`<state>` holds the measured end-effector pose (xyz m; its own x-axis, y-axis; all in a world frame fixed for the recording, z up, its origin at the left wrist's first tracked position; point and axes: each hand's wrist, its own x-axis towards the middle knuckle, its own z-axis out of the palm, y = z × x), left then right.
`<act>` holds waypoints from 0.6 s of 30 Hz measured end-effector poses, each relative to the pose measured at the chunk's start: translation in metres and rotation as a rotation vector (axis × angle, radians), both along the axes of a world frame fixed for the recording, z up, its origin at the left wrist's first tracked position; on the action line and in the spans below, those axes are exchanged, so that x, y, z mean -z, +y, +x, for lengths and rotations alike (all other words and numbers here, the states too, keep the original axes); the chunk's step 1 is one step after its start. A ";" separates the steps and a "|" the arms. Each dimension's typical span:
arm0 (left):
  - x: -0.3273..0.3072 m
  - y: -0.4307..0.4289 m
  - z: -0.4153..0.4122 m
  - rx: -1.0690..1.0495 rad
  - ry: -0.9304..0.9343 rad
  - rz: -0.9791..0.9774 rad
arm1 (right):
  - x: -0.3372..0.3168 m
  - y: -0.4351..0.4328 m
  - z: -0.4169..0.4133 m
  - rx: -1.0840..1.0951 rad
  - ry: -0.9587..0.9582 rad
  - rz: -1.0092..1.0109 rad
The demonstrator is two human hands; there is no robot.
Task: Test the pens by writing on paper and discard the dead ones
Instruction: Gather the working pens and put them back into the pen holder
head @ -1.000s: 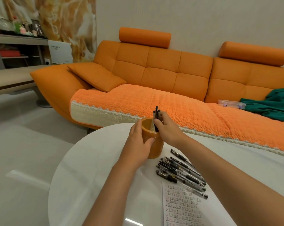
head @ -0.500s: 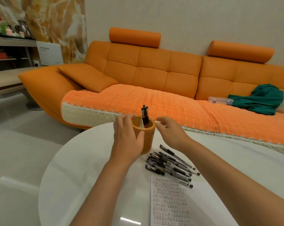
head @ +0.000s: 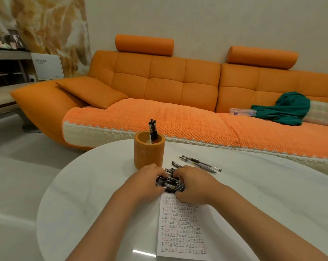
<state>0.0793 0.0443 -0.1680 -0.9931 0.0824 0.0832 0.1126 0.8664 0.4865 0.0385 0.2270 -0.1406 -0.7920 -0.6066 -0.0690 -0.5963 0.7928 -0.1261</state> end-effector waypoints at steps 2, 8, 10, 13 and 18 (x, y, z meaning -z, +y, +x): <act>0.000 0.000 0.000 -0.004 -0.002 0.002 | 0.002 -0.003 0.000 -0.011 0.010 0.033; 0.004 0.000 -0.004 0.030 -0.052 0.014 | 0.010 -0.009 -0.001 -0.057 0.054 0.083; 0.006 -0.001 -0.005 0.022 -0.046 0.005 | 0.011 -0.010 -0.001 -0.080 0.079 0.089; 0.005 -0.001 -0.007 0.003 -0.035 -0.005 | 0.013 -0.012 -0.002 -0.130 0.143 0.104; -0.001 -0.004 -0.007 -0.009 -0.047 0.013 | 0.012 -0.014 -0.006 -0.182 0.131 0.108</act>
<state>0.0726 0.0405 -0.1674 -0.9967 0.0726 0.0373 0.0815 0.8606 0.5027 0.0328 0.2132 -0.1527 -0.6771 -0.7345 -0.0452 -0.7359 0.6758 0.0408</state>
